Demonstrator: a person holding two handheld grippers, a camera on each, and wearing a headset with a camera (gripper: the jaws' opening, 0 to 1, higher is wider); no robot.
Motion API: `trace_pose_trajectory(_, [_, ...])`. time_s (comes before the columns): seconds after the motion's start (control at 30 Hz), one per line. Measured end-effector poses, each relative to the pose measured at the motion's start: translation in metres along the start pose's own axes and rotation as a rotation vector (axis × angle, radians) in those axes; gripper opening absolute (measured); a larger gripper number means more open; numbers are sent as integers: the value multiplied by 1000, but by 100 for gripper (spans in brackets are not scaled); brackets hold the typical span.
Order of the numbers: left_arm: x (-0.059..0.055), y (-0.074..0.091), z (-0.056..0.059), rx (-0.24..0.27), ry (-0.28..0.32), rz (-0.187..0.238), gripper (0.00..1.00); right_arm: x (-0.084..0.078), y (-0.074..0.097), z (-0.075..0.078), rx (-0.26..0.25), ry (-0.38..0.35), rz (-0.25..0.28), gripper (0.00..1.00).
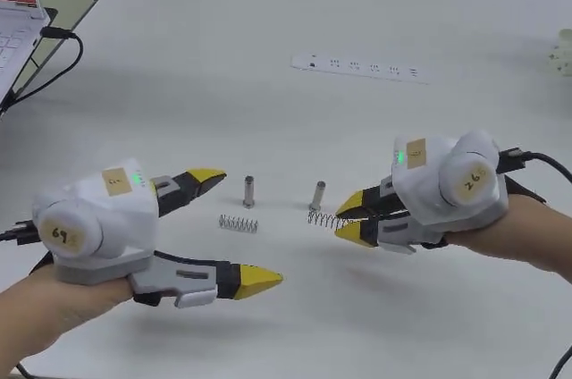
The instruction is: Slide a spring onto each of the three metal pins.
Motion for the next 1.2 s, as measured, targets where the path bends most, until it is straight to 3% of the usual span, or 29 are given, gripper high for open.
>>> trace_pose_trajectory(0.2, [-1, -12, 8, -61, -12, -12, 70, 0, 2, -5, 16, 20, -12, 8])
trace_pose_trajectory(0.3, [2, -19, 15, -96, 4, 4, 68, -1, 3, -9, 30, 38, -23, 8])
trace_pose_trajectory(0.43, [2, -29, 19, -131, -10, -13, 62, 1, 5, -14, 44, 52, -23, 8])
trace_pose_trajectory(1.2, [7, -57, 27, -215, -28, -28, 28, 7, 13, -21, 63, 81, -5, 8])
Point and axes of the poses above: the centre of the closed fingertips' face, and the gripper's own axes: y roughly backward along the fingers, z roughly to its right, x roughly out of its top, the point moved 5 cm from there along y, roughly backward along the fingers, and after that the axes turned 4 degrees about z, right-handed, at the moved point
